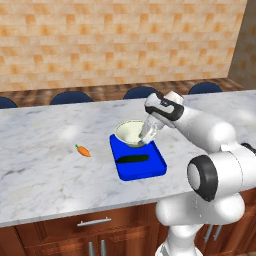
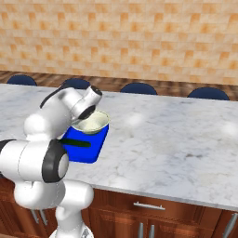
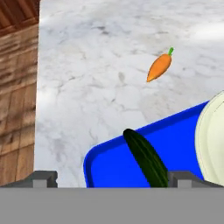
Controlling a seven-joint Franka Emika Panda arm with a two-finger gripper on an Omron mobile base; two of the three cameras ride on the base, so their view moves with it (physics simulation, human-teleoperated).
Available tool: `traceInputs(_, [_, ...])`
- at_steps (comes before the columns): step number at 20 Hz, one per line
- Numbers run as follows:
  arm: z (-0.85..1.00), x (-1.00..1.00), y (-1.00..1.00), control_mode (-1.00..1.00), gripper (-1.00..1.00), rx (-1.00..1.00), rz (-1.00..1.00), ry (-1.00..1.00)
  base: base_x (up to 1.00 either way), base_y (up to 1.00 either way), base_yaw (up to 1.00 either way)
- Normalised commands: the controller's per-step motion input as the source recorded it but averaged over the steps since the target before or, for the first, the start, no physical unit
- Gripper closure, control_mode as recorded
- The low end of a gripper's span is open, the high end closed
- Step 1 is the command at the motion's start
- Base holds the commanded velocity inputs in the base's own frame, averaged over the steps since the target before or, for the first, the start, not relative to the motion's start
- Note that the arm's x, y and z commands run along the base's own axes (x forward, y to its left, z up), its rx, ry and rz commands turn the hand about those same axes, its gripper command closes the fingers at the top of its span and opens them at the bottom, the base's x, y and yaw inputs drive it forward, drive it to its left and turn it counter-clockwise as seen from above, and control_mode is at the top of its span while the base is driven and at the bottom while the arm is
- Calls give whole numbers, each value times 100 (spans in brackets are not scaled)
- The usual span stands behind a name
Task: Place the two vegetables and bowl onto the tray for setting up a vegetable dip station.
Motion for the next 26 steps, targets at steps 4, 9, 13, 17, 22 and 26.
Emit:
traceInputs(4, [33, -19, 27, -100, -100, -9, -21, 6, 0, 0, 0])
traceInputs(9, [26, -18, 38, -100, -100, -2, -7, 7, 0, 0, 0])
traceInputs(13, [26, -5, 49, -100, -100, -5, -2, 3, 0, 0, 0])
traceInputs(17, [18, 0, 51, -100, -100, -13, 0, 9, 0, 0, 0])
traceInputs(22, [10, 0, 53, -100, -100, -14, -2, 9, 0, 0, 0])
traceInputs(26, [3, 6, 44, -100, -100, -9, -5, 8, 0, 0, 0])
